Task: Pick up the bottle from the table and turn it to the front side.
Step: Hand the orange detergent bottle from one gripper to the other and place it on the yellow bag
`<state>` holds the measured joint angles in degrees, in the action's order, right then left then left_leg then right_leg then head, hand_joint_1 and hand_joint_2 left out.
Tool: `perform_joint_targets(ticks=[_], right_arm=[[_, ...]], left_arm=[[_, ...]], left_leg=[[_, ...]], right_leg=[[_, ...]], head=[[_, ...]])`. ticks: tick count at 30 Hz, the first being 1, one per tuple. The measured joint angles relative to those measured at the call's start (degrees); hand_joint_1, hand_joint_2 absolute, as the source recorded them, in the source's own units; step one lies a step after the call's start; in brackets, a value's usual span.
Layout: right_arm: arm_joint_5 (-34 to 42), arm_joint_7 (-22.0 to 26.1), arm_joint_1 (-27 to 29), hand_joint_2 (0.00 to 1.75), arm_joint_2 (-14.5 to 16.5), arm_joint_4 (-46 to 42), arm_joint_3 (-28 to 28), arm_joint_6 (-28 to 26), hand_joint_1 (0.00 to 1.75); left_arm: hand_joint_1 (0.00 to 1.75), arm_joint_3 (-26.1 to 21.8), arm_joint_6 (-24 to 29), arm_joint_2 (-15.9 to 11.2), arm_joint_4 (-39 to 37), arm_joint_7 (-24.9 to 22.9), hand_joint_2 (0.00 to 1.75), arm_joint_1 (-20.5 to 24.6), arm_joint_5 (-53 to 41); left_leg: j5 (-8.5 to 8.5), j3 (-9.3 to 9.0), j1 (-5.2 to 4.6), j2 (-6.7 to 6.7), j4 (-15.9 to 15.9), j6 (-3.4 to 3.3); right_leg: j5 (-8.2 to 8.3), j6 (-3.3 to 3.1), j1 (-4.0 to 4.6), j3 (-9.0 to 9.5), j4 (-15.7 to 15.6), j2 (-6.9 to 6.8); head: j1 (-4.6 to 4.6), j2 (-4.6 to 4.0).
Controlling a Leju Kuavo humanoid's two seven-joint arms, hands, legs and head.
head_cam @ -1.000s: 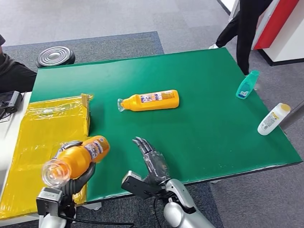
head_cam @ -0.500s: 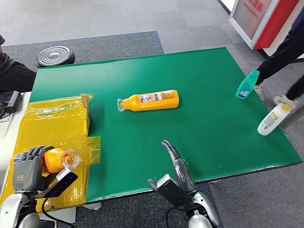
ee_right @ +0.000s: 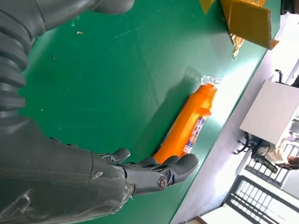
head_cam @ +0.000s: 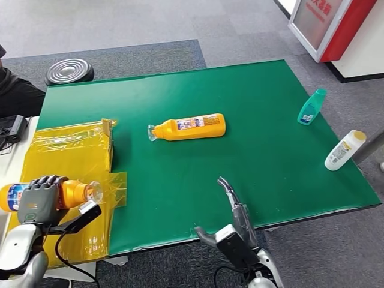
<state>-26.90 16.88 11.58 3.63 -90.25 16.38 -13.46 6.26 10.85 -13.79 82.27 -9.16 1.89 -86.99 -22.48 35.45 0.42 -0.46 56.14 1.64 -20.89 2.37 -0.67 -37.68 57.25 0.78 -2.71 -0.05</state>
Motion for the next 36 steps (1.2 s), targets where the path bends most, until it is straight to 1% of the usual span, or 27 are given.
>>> perform_joint_targets(ticks=[6, 11, 15, 18, 22, 23, 24, 25, 26, 27, 28, 29, 30, 34, 36], right_arm=[[0.3, 0.7, 0.1, 1.75, 0.0, 0.0, -0.4, 0.0, 0.00], [0.6, 1.7, 0.1, 1.75, 0.0, 0.2, -0.5, 0.2, 0.00], [0.7, 2.2, 0.1, 1.75, 0.0, 0.4, -0.5, -0.3, 0.00], [0.8, 2.3, 0.1, 1.75, 0.0, 0.6, -0.5, -0.4, 0.00], [0.8, 2.3, 0.1, 1.75, 0.0, 0.6, -0.5, -0.8, 0.00], [0.6, 2.2, 0.1, 1.75, 0.0, 0.6, -0.5, -1.0, 0.00], [0.4, 2.2, 0.1, 1.75, 0.0, 0.6, -0.5, -1.2, 0.00], [0.3, 2.1, 0.1, 1.75, 0.0, 0.6, -0.5, -1.3, 0.00], [0.2, 2.0, 0.1, 1.75, 0.0, 0.6, -0.5, -1.4, 0.00], [0.2, 2.0, 0.1, 1.75, 0.0, 0.6, -0.5, -1.5, 0.00], [0.2, 2.0, 0.1, 1.75, 0.0, 0.6, -0.5, -1.6, 0.00], [0.2, 1.9, 0.1, 1.75, 0.0, 0.7, -0.4, -1.7, 0.00], [0.2, 1.8, 0.1, 1.75, 0.0, 0.7, -0.4, -1.7, 0.00], [0.4, 1.5, 0.2, 1.75, 0.0, 0.7, -0.4, -1.9, 0.00], [0.3, 1.3, 0.5, 1.75, 0.0, 0.6, -0.4, -2.3, 0.00]], left_arm=[[1.75, 1.3, -0.1, -0.5, -1.3, -0.2, 1.75, 1.0, 0.0], [1.75, 3.2, -1.3, -0.6, -3.1, 0.0, 1.75, 4.9, 0.5], [1.75, 5.4, -4.4, -0.3, -4.8, 0.1, 1.75, 8.1, 2.6], [1.75, 6.8, -5.5, 0.0, -5.9, 0.0, 1.75, 9.2, 3.5], [1.73, 7.9, -5.6, 0.3, -7.0, -0.3, 1.75, 9.8, 4.1], [1.64, 8.1, -5.6, 0.5, -7.1, -0.6, 1.75, 9.9, 4.2], [1.50, 8.3, -5.6, 0.7, -7.3, -1.0, 1.75, 10.0, 4.2], [1.14, 8.6, -5.6, 0.9, -7.5, -1.4, 1.75, 10.1, 4.2], [0.72, 8.8, -5.6, 1.1, -7.8, -1.7, 1.75, 10.1, 4.2], [0.38, 9.0, -5.6, 1.3, -8.1, -2.0, 1.75, 10.2, 4.4], [0.08, 9.2, -5.7, 1.5, -8.3, -2.2, 1.75, 10.3, 4.8], [0.00, 9.3, -5.7, 1.7, -8.6, -2.4, 1.75, 10.4, 5.2], [0.00, 9.5, -5.8, 1.9, -8.9, -2.5, 1.75, 10.5, 5.7], [0.00, 9.5, -5.9, 2.4, -9.5, -3.9, 0.00, 10.6, 8.7], [0.00, 8.7, -6.6, 2.9, -9.6, -3.5, 0.00, 10.5, 14.3]], left_leg=[[0.00, 0.01, 0.00, 0.00, 0.0, 0.01], [0.01, 0.03, 0.00, 0.00, 0.0, 0.00], [0.02, 0.02, 0.00, 0.00, 0.0, 0.00], [0.02, 0.02, 0.00, 0.00, 0.0, 0.00], [0.02, 0.02, 0.00, 0.00, 0.0, 0.00], [0.01, 0.02, 0.00, 0.00, 0.0, 0.00], [0.01, 0.03, 0.00, 0.00, 0.0, 0.00], [0.00, 0.03, 0.00, 0.00, 0.0, 0.00], [0.00, 0.03, 0.00, 0.00, 0.0, 0.00], [0.00, 0.03, 0.00, 0.00, 0.0, -0.01], [-0.01, 0.03, 0.00, 0.00, 0.0, -0.01], [-0.01, 0.03, 0.00, 0.00, 0.0, -0.01], [-0.01, 0.03, 0.00, 0.00, 0.0, -0.01], [0.00, 0.03, 0.00, 0.00, 0.0, -0.01], [0.00, 0.03, 0.00, 0.00, 0.0, 0.00]], right_leg=[[-0.03, 0.01, 0.01, -0.04, 0.0, -0.01], [-0.01, 0.01, 0.00, -0.02, 0.0, -0.01], [0.02, 0.01, 0.00, -0.01, 0.0, -0.01], [0.02, 0.01, 0.00, -0.02, 0.0, 0.00], [0.00, 0.00, 0.00, -0.04, 0.0, 0.00], [-0.01, 0.01, 0.00, -0.04, 0.0, 0.00], [-0.01, 0.01, 0.00, -0.04, 0.0, 0.00], [-0.02, 0.01, 0.00, -0.04, 0.0, 0.00], [-0.02, 0.01, 0.00, -0.04, 0.0, 0.00], [-0.02, 0.01, 0.00, -0.04, 0.0, 0.00], [-0.02, 0.01, 0.00, -0.04, 0.0, 0.00], [-0.02, 0.01, 0.00, -0.04, 0.0, 0.00], [-0.02, 0.01, 0.00, -0.04, 0.0, 0.00], [-0.01, 0.01, 0.00, -0.03, 0.0, 0.00], [-0.01, 0.01, 0.00, -0.03, 0.0, -0.01]], head=[[0.00, 0.01], [0.00, 0.00], [0.00, 0.01], [-0.01, -0.01], [0.00, 0.00], [0.00, 0.00], [0.00, 0.00], [0.00, 0.00], [0.00, 0.00], [0.00, 0.00], [0.00, 0.00], [0.00, -0.01], [0.00, -0.01], [-0.01, 0.01], [0.00, 0.01]])
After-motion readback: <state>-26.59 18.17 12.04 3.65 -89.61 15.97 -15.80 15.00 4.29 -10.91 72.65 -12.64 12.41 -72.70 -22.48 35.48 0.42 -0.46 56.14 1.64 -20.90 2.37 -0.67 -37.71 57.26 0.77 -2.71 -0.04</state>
